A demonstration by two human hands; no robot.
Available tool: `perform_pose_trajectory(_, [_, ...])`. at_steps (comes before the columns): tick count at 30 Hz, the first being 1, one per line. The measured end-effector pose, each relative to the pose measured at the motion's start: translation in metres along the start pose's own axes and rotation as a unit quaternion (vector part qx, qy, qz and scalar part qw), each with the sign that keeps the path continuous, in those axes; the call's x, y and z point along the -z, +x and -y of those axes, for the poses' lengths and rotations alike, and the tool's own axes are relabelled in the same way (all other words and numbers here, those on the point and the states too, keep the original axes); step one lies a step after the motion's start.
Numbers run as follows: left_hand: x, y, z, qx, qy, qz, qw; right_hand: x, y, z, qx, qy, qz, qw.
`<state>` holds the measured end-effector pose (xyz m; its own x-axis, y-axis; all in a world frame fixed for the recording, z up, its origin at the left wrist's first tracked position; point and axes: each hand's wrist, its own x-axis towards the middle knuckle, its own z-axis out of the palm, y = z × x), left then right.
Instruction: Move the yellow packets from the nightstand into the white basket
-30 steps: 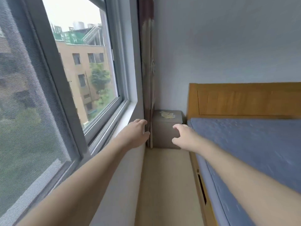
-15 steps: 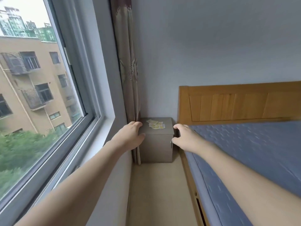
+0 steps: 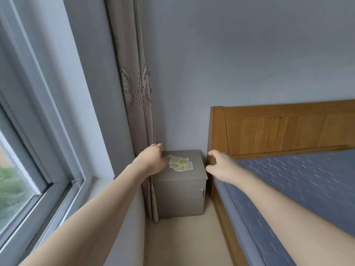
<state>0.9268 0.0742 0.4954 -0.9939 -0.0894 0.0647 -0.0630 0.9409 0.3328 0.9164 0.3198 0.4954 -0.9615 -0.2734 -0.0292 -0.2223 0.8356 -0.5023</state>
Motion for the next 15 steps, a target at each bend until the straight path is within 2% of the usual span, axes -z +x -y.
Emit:
perform_pose_trajectory(8, [-0.075,0.191,0.005,0.042,-0.075,0.052,0.995,-0.011,0.177,-0.06,-0.049,0.021,0.03,0.998])
perform_pose_trajectory(15, [-0.108,0.34,0.038,0.152,-0.089,0.086,0.981,-0.007,0.356,-0.084,-0.021,0.058,0.064,0.996])
